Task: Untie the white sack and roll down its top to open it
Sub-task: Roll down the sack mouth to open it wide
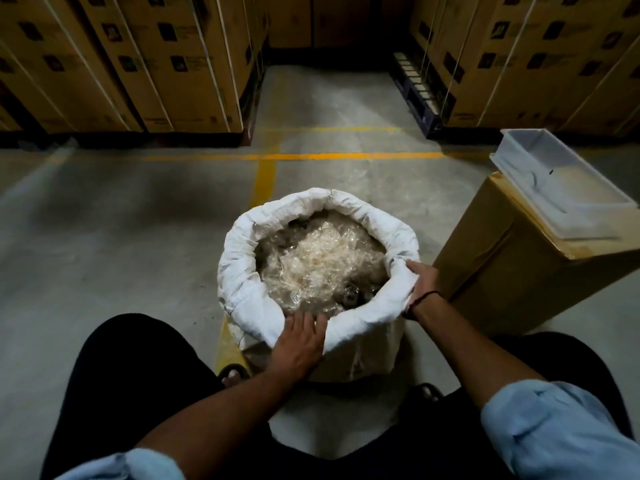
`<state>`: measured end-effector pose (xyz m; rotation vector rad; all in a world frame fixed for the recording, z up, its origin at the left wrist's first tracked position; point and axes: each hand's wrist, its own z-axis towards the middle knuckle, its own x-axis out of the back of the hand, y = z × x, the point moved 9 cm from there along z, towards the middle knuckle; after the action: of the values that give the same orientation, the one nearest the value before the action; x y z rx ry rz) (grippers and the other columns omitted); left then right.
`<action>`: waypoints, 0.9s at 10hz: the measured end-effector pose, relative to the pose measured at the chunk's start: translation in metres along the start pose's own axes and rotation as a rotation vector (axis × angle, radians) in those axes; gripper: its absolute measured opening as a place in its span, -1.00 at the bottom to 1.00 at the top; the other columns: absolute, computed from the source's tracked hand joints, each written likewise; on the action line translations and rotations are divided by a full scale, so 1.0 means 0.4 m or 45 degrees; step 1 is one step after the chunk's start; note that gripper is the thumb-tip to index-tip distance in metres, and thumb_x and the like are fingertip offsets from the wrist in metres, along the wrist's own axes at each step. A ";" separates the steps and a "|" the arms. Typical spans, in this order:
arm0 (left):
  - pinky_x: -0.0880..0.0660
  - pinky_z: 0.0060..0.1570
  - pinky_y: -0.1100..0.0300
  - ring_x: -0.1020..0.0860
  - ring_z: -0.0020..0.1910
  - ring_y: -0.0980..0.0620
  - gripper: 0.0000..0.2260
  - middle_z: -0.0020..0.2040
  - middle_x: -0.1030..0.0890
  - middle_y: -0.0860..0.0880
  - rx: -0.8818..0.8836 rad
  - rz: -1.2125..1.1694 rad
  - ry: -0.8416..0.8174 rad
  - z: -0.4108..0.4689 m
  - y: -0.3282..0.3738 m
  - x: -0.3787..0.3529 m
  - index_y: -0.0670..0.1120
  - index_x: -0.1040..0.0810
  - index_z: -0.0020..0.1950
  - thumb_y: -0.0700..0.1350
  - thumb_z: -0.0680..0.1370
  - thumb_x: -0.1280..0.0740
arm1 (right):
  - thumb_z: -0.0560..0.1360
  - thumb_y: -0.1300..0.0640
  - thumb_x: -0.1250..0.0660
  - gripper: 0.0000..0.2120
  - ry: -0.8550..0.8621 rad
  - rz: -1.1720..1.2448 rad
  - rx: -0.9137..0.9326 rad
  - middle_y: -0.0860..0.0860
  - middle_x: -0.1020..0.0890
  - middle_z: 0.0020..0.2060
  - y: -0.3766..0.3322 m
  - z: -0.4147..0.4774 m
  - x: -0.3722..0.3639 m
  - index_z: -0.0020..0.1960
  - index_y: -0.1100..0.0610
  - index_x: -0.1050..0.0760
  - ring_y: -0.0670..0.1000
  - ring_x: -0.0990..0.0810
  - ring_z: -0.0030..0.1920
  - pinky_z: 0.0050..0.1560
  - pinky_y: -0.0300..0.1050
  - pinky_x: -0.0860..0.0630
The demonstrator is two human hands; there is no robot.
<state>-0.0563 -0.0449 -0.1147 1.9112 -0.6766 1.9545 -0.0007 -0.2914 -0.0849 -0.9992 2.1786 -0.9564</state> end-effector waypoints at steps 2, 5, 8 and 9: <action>-0.15 0.41 -0.20 -0.27 0.43 -0.22 -0.11 0.43 -0.32 -0.18 0.323 -0.490 -0.212 0.051 -0.029 0.047 0.09 -0.27 0.50 0.62 0.37 0.14 | 0.22 -0.29 -0.42 -0.04 0.366 -0.775 0.009 0.19 -0.40 0.37 -0.021 0.097 0.067 0.46 0.18 -0.25 0.25 -0.43 0.32 0.30 0.17 -0.40; -0.21 0.40 -0.30 -0.14 0.46 -0.48 -0.08 0.61 0.19 -0.17 1.266 -0.757 -0.062 0.031 -0.376 0.040 0.07 -0.02 0.57 0.45 0.39 -0.32 | 0.39 -0.33 -0.31 0.09 0.523 -1.648 0.327 0.23 0.01 0.54 -0.004 0.064 -0.027 0.55 0.25 0.19 0.37 -0.14 0.46 0.32 0.37 -0.24; -0.41 0.19 -0.29 -0.29 0.38 -0.49 -0.01 0.56 0.27 -0.24 1.293 -0.789 -0.006 0.001 -0.397 -0.042 0.19 0.07 0.55 0.38 0.33 -0.46 | 0.50 -0.11 -0.34 -0.08 0.561 -1.518 0.326 0.33 -0.23 0.43 -0.022 0.100 -0.013 0.55 0.28 0.15 0.35 -0.33 0.38 0.27 0.24 -0.35; -0.44 0.22 -0.19 -0.36 0.37 -0.45 -0.15 0.59 0.06 -0.28 1.297 -0.850 0.055 0.001 -0.396 -0.021 0.09 0.06 0.62 0.06 0.50 -0.42 | 0.53 0.02 -0.32 -0.22 0.496 -1.431 0.348 0.35 -0.30 0.40 -0.021 0.096 -0.014 0.53 0.32 0.03 0.33 -0.35 0.38 0.29 0.19 -0.36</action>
<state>0.0300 0.0880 -0.1059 2.1154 1.0673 1.9645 0.0332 -0.3050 -0.1001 -2.0690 1.5484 -1.9958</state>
